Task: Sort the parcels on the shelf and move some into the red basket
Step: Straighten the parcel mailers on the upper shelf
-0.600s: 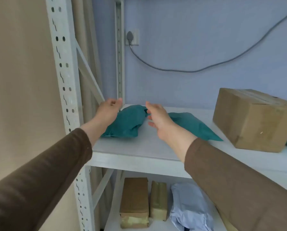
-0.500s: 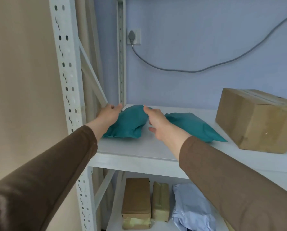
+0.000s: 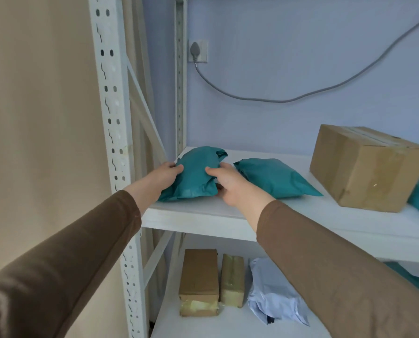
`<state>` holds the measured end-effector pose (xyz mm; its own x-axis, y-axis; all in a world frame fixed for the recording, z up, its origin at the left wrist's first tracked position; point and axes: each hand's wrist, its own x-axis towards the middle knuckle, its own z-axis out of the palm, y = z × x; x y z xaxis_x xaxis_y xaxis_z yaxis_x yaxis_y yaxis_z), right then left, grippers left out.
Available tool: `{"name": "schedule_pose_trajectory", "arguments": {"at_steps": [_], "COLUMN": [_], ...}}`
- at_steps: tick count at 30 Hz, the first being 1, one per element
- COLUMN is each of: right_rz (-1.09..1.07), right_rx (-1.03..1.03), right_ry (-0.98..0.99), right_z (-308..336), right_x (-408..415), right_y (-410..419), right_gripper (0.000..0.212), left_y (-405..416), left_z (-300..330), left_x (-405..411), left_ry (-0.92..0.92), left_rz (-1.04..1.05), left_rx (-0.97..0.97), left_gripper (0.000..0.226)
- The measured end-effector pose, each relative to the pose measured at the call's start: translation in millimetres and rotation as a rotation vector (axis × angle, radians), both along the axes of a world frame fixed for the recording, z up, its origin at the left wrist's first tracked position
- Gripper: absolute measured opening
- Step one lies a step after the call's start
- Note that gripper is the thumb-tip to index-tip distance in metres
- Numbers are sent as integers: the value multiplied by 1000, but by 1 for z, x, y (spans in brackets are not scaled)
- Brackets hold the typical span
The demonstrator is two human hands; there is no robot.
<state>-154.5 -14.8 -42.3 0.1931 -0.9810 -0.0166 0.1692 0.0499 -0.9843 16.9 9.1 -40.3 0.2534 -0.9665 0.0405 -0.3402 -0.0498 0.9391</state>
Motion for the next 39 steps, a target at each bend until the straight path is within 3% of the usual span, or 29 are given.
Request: {"name": "schedule_pose_trajectory", "arguments": {"at_steps": [6,10,18,24,28,33,35,36,37,39], "right_rz": [-4,-16,55,141,198,14,-92,-109,-96,-40], "right_rx": [-98,-184,-266,-353,-386,-568,-613,-591,-534,-375], "right_ry": [-83,-92,-57,90,219,486,570,582,564,482], "right_z": [0,-6,-51,-91,-101,-92,-93,-94,-96,-103], "right_x": [-45,-90,-168,-197,-208,-215,-217,-218,-218,-219], "right_y": [71,131,269,338,354,356,354,353,353,353], "right_gripper": [72,76,73,81,76,58,49,43,36,27], "left_y": [64,125,249,318,345,361,362,363,363,359], "left_z": [3,8,-31,-78,-100,-108,-108,-107,-107,-107], "left_x": [-36,-61,-104,-120,-128,-147,-153,-156,-157,-156], "left_ry": [346,500,575,628,632,759,660,520,287,-385], "left_rz": [2,-49,-293,-470,-474,-359,-287,-241,-185,-43], "left_rx": [-140,-191,-94,17,96,53,-93,-188,-299,-526], "left_gripper": [51,68,78,55,56,53,53,50,48,54]}}
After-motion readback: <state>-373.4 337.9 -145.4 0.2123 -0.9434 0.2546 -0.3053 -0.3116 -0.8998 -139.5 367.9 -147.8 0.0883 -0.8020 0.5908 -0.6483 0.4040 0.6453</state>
